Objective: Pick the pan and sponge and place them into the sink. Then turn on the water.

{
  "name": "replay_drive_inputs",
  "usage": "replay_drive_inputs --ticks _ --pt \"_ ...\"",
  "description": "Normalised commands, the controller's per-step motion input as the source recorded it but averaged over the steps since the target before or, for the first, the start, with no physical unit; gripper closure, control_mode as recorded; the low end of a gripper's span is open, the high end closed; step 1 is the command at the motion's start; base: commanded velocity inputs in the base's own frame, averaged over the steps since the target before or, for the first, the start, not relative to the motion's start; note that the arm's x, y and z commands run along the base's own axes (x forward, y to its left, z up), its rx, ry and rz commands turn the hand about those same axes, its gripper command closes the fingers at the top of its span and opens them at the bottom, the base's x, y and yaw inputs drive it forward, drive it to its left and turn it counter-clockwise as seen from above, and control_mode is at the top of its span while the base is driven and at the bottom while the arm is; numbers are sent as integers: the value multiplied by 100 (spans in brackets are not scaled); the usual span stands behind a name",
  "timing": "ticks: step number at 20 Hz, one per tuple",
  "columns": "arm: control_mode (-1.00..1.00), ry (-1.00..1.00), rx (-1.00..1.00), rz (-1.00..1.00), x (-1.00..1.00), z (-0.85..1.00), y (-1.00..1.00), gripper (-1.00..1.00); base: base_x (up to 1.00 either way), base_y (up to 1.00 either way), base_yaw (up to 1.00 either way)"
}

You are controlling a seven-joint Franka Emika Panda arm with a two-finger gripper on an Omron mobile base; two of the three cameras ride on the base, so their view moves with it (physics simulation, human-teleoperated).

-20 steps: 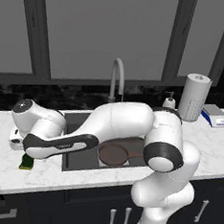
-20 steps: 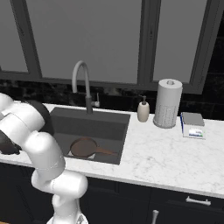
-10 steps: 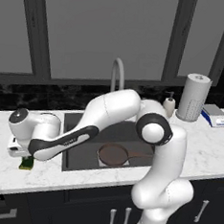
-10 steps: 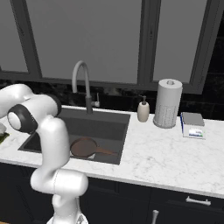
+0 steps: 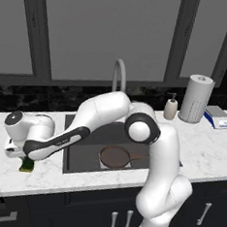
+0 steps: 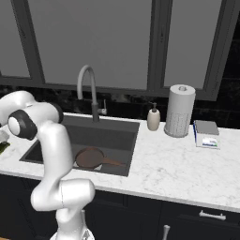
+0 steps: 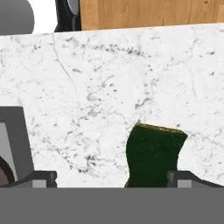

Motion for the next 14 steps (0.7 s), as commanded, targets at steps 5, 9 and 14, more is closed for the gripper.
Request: replay_drive_inputs --ticks 5,9,14 --pt "-100 0 8 4 29 -32 3 -100 0 0 0" --pt "-100 0 5 4 20 -34 5 -100 0 0 0" --pt "-100 0 1 3 8 -24 21 -100 0 0 0"
